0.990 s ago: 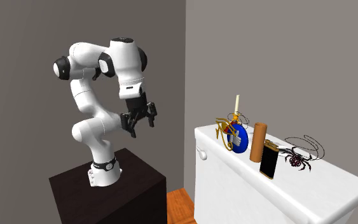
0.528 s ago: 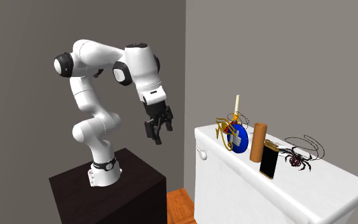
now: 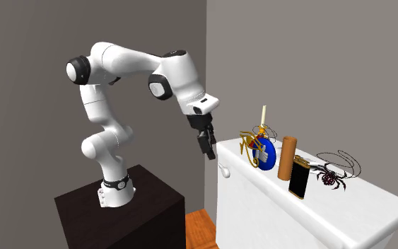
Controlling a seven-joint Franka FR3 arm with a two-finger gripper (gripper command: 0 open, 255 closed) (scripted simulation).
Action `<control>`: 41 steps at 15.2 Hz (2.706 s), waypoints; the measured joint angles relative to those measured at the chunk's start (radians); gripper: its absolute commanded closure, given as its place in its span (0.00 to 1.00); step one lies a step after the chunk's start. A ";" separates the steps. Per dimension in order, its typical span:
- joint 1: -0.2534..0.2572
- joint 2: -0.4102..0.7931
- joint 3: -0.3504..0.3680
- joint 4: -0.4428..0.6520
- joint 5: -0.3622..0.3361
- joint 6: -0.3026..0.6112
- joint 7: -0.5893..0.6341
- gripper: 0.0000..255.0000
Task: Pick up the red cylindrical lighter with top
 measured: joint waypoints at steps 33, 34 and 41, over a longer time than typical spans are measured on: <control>0.159 0.301 0.067 0.249 0.280 0.217 -0.554 1.00; 0.158 0.304 0.066 0.252 0.283 0.215 -0.560 1.00; 0.154 0.303 0.062 0.317 0.254 0.150 -0.520 1.00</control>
